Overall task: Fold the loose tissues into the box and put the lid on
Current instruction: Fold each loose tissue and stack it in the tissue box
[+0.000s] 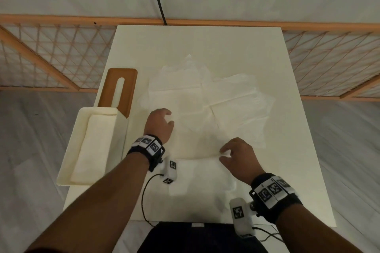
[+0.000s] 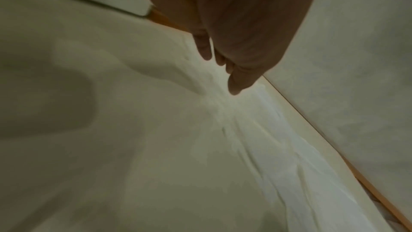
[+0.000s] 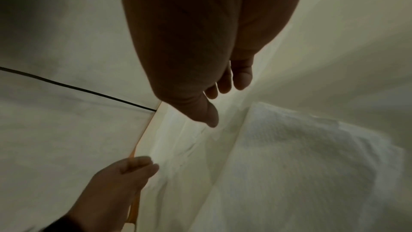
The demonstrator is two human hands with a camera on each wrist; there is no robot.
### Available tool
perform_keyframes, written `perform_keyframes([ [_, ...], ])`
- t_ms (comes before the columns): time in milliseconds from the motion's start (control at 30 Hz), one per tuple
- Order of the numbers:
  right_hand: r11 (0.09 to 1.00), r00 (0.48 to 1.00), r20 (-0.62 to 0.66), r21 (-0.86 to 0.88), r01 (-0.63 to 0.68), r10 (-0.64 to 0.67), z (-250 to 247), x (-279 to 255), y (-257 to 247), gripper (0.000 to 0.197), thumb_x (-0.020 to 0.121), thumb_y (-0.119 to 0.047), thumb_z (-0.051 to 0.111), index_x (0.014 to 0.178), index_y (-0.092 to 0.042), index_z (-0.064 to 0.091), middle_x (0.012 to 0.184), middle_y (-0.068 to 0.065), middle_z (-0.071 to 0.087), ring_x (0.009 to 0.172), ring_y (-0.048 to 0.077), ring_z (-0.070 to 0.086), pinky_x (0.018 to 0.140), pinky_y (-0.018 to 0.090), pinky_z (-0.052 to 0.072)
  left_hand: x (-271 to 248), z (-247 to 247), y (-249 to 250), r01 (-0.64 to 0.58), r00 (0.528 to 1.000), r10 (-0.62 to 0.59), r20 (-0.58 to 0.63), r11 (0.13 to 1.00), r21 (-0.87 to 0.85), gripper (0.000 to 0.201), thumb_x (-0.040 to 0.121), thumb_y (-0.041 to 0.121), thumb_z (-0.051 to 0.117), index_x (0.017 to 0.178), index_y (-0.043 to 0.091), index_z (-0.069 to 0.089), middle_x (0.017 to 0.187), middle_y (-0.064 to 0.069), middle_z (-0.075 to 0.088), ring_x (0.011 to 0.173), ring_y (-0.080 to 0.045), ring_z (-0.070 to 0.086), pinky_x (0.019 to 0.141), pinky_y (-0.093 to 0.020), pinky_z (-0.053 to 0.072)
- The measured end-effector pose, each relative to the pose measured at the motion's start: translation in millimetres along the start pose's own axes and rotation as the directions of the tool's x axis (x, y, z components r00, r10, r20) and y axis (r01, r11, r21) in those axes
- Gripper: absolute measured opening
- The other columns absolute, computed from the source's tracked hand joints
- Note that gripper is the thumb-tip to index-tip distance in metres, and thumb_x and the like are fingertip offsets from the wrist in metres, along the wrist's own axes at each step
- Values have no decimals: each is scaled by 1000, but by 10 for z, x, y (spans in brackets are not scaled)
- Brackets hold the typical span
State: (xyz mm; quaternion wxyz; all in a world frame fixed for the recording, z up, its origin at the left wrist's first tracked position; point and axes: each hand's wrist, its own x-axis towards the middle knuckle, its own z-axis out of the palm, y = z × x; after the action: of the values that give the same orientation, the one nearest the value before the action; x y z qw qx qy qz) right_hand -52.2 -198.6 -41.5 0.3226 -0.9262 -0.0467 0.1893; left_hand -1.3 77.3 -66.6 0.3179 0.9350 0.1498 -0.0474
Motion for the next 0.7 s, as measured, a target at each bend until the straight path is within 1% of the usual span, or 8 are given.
perform_keyframes([
  [67, 1000, 1000, 9, 27, 2, -2, -72, -18, -47, 12, 80, -14, 76, 87, -24, 72, 96, -12, 57, 74, -5, 52, 67, 0, 37, 247, 36, 74, -5, 1000, 4, 27, 999, 47, 38, 92, 18, 65, 129, 11, 60, 134, -8, 58, 119, -26, 55, 104, -31, 40],
  [133, 999, 1000, 19, 49, -2, 1, -145, -46, -73, 11, 82, -14, 76, 87, -23, 72, 94, -14, 56, 74, -5, 53, 67, 0, 37, 406, 80, 92, 19, 998, -24, 54, 996, 89, 35, 93, 19, 65, 127, 10, 63, 134, -9, 58, 123, -26, 54, 104, -30, 40],
  [233, 999, 1000, 18, 53, -10, 9, -227, -57, -45, 17, 82, -15, 76, 84, -30, 66, 91, -16, 56, 72, -2, 53, 68, 2, 38, 512, 116, 80, 30, 997, -42, 58, 980, 195, 20, 94, 15, 62, 107, 8, 75, 115, -11, 71, 106, -27, 65, 89, -31, 50],
  [333, 997, 999, 14, 57, -52, 51, -278, -16, 0, 18, 83, -17, 75, 83, -31, 64, 89, -18, 56, 72, 1, 54, 66, 4, 37, 537, 116, 95, 12, 999, -25, 46, 966, 258, 22, 92, 8, 56, 87, 9, 78, 93, -10, 74, 86, -27, 69, 72, -30, 55],
  [367, 996, 998, 13, 60, -61, 61, -290, 3, 6, 17, 84, -17, 74, 83, -31, 64, 89, -17, 57, 72, 1, 54, 66, 4, 37, 543, 118, 95, 9, 999, -22, 46, 963, 271, 23, 92, 6, 55, 86, 8, 77, 92, -9, 73, 86, -27, 68, 72, -31, 56],
  [500, 994, 998, 17, 89, -61, 60, -329, 52, -28, 19, 84, -18, 74, 82, -33, 64, 91, -17, 60, 73, 2, 56, 66, 5, 38, 528, 111, 83, -28, 997, 5, 71, 945, 326, 18, 94, 8, 49, 98, 10, 67, 110, -8, 60, 109, -26, 54, 91, -37, 49],
  [633, 991, 1000, -16, 132, -22, 24, -410, 85, -103, 17, 83, -19, 76, 90, -30, 66, 97, -13, 62, 80, -1, 58, 68, 4, 39, 462, -140, 226, -91, 996, 81, 49, 961, 261, 13, 90, 17, 52, 88, 9, 62, 111, -8, 59, 104, -24, 52, 92, -41, 47],
  [700, 985, 999, -48, 170, 7, 1, -476, 115, -161, 34, 79, -18, 79, 109, -27, 67, 112, -11, 62, 89, -2, 57, 73, 3, 39, 396, -378, 352, -120, 989, 106, 101, 983, 140, 23, 86, 24, 53, 87, 5, 66, 111, -10, 65, 99, -24, 55, 94, -43, 48],
])
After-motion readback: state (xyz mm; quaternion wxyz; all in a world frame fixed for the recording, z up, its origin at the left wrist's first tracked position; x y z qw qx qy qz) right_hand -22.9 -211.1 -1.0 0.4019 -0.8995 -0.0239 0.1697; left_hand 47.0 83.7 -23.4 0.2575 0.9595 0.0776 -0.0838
